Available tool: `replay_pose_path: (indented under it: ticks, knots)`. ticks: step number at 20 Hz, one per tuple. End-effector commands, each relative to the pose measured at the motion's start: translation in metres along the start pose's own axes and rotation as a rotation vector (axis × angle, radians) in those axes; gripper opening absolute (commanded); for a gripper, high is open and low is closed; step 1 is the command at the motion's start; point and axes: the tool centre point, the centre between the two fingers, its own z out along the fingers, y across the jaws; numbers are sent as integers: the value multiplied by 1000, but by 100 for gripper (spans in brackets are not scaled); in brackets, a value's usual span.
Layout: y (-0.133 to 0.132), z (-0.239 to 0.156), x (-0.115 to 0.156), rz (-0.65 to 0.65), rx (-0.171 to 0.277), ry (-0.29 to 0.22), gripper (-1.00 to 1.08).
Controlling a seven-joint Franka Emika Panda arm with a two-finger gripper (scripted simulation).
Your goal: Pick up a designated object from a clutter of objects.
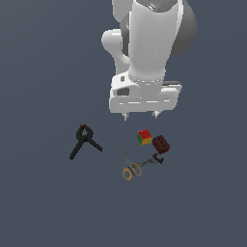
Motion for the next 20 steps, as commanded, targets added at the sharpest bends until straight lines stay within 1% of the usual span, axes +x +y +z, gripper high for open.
replay_pose_path:
  ticks: [1,7,13,20]
  knots:
    - [-10,18,2,-28,-6,-3,100]
    - [-46,77,4,-126,-22,-8,100]
    - [-89,143,-6,-242,-25,-13,100]
    - [-122,192,-21,-331,-18,-16,100]
